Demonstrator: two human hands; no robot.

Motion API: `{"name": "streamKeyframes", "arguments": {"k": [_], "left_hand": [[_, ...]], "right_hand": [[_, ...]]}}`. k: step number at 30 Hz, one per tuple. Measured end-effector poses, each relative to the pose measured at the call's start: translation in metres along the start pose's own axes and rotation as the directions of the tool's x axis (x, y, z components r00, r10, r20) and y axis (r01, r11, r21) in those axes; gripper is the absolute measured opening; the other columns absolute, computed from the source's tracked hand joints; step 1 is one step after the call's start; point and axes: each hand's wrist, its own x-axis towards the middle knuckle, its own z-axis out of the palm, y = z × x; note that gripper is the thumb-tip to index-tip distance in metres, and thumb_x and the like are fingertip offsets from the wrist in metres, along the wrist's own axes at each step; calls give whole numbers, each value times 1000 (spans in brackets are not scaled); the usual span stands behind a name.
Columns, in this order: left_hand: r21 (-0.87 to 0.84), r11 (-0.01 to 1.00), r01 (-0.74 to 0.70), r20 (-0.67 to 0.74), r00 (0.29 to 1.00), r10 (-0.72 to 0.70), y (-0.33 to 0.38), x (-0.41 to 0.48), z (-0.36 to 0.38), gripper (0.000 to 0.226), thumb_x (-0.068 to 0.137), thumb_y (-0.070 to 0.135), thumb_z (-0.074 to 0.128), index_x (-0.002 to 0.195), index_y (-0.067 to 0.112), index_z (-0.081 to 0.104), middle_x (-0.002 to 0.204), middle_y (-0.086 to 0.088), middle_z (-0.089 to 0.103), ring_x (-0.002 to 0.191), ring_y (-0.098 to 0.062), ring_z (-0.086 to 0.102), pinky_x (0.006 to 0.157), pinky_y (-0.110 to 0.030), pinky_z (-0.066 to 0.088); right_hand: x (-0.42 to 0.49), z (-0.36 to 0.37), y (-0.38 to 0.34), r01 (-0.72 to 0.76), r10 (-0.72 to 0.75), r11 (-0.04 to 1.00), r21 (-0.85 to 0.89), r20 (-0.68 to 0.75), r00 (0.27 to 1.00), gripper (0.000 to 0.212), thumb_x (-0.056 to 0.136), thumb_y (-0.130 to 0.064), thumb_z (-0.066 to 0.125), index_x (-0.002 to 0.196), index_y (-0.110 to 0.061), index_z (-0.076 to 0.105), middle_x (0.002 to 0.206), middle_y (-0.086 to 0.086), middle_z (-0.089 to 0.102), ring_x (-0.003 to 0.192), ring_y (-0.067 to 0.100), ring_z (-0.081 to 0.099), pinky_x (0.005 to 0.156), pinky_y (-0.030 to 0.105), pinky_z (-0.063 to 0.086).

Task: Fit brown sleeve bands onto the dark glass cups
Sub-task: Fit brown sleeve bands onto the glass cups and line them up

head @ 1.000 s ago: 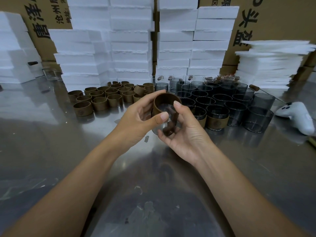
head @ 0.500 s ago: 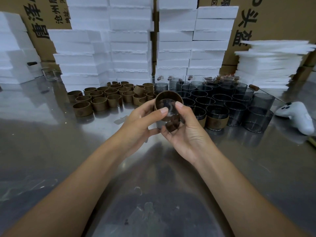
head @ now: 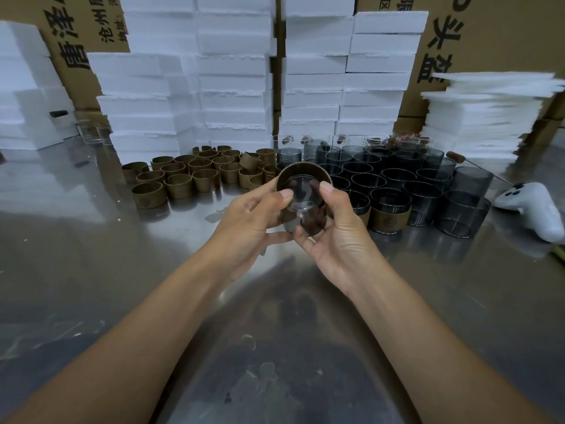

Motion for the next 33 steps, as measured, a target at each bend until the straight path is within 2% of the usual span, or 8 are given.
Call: {"name": "streamKeyframes", "arguments": {"k": [5,12,16,18,22,24,30,33], "left_hand": [[-20,1000,-4,-18,1000,4,1,0,2,24,88,29,54,101,29,74,105,-3,73,102,-22,68,74,-32,55],[-4,1000,-14,-59,998,13,1,1,2,24,85,30,55,98,30,75,96,-2,74,93,-18,69,73,-33,56],[-31,999,-14,-70,998,11,0,2,-1,23,84,28,58,99,25,74,99,-4,73,95,-19,69,75,-34,56],[-49,999,-16,-78,997,13,-1,2,-3,23,83,26,59,102,24,73,103,-5,72,99,-21,68,80,-35,56],[-95,995,-24,-89,996,15,-3,4,-7,27,81,23,64,106,18,71,111,-7,70,105,-20,65,86,-31,54],[-142,990,-7,-97,995,-7,-4,6,-9,26,77,23,67,101,13,71,109,-10,71,105,-22,65,89,-31,53],[-227,973,46,-3,999,-48,-4,6,-17,69,53,39,90,107,2,69,116,-20,66,106,-26,64,91,-30,53],[-210,976,48,5,999,-48,-4,6,-19,81,52,42,90,115,-1,64,119,-21,65,108,-27,63,93,-31,52]], "right_hand": [[0,0,-1,1,-1,1000,-3,-23,1000,35,54,-38,72,83,-19,71,80,3,71,73,14,65,52,22,51],[0,0,-1,-11,12,1000,13,-46,999,41,53,-38,72,88,-19,69,77,2,73,65,12,68,52,22,52],[1,0,0,-12,13,999,36,-27,1000,37,54,-38,73,86,-20,70,78,0,73,65,10,69,55,22,53],[1,1,0,-20,21,998,63,-21,1000,39,53,-40,75,85,-19,72,80,1,74,68,10,70,59,22,55],[1,-2,0,-66,66,998,22,7,998,71,49,-51,73,107,-11,68,91,2,75,87,12,72,65,24,58],[1,-4,0,-59,63,995,-79,45,997,64,55,-57,68,106,-17,69,96,-3,75,96,9,70,72,26,57],[1,-6,1,-12,19,985,-174,40,999,37,66,-57,62,82,-28,77,97,-7,75,93,5,70,79,31,51],[2,-6,2,-11,13,983,-186,12,1000,37,70,-57,59,87,-27,74,91,-10,75,90,3,70,76,30,49]]}}
